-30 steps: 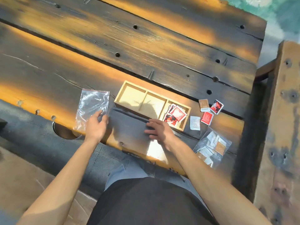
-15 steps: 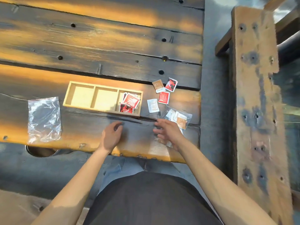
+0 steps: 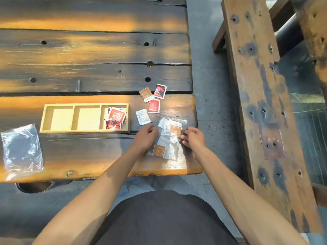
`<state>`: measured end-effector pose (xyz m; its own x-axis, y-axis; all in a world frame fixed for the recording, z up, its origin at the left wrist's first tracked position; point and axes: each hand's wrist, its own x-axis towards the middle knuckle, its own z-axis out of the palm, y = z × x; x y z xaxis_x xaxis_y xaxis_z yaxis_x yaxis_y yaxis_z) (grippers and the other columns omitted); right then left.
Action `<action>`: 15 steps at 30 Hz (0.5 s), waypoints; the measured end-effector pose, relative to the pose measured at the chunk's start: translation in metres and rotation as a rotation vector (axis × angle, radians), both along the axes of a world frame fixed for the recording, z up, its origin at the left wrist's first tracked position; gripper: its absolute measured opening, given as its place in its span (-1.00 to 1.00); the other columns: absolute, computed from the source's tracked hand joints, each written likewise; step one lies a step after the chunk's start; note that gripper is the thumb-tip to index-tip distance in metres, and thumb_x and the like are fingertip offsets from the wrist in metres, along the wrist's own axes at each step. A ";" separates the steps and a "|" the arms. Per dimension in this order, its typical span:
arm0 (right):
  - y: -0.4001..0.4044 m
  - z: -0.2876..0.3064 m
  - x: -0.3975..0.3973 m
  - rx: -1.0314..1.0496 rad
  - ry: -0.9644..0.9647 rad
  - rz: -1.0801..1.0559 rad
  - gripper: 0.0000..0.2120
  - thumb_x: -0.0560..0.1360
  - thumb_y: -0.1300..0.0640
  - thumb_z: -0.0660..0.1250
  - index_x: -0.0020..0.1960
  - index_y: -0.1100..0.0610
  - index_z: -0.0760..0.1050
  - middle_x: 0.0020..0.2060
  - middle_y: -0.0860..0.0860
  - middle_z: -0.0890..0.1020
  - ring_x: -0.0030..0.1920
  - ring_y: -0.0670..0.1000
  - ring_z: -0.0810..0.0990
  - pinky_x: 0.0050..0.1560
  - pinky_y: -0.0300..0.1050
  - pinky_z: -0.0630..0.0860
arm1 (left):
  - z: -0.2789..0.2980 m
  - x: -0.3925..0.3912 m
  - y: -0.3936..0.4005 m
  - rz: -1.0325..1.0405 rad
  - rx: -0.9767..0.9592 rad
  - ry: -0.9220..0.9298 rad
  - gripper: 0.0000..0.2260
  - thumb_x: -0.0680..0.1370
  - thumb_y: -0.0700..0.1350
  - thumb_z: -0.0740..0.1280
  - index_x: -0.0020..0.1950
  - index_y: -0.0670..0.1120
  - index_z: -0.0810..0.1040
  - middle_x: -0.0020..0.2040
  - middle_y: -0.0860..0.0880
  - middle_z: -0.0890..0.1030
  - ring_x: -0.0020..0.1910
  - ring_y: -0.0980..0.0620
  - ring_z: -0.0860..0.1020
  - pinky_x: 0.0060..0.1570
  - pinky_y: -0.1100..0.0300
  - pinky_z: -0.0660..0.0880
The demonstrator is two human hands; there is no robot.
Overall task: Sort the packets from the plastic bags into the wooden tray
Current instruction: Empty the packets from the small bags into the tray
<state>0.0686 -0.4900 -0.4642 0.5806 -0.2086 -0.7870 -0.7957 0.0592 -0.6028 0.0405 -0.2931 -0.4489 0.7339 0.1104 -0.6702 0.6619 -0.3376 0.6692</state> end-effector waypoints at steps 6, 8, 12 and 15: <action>0.002 -0.002 0.009 0.161 0.040 -0.024 -0.80 0.61 0.20 0.37 0.21 0.23 0.55 -0.22 0.04 0.62 -0.43 -0.13 0.51 -0.49 -0.34 0.47 | 0.005 0.024 -0.007 0.111 -0.132 0.054 -0.61 0.61 -0.12 0.34 0.42 -0.18 0.40 -0.05 0.00 0.61 -0.08 0.02 0.64 -0.25 0.20 0.48; 0.002 0.001 0.008 0.185 0.032 -0.005 -0.85 0.61 0.15 0.40 0.12 0.19 0.62 -0.33 -0.04 0.59 -0.47 -0.15 0.40 -0.52 -0.35 0.39 | 0.010 0.025 -0.006 0.145 -0.175 0.038 -0.67 0.62 -0.18 0.35 0.37 -0.09 0.42 -0.14 0.01 0.59 -0.19 0.10 0.60 -0.25 0.27 0.47; 0.001 0.011 0.004 0.187 -0.073 0.164 -0.86 0.61 0.02 0.40 0.01 0.09 0.64 -0.32 -0.07 0.58 -0.46 -0.13 0.37 -0.48 -0.30 0.35 | 0.022 0.017 0.003 0.115 -0.235 -0.025 -0.85 0.62 -0.16 0.36 0.18 -0.11 0.61 -0.11 0.00 0.63 -0.32 0.26 0.60 -0.30 0.39 0.48; 0.003 0.024 0.000 0.156 -0.168 0.225 -0.80 0.61 0.01 0.39 0.06 0.15 0.64 -0.19 0.00 0.62 -0.45 -0.10 0.39 -0.44 -0.26 0.35 | 0.027 0.011 0.012 0.096 -0.230 -0.104 -0.83 0.62 -0.06 0.36 0.15 -0.01 0.69 -0.03 -0.05 0.68 -0.10 0.07 0.61 -0.06 0.14 0.54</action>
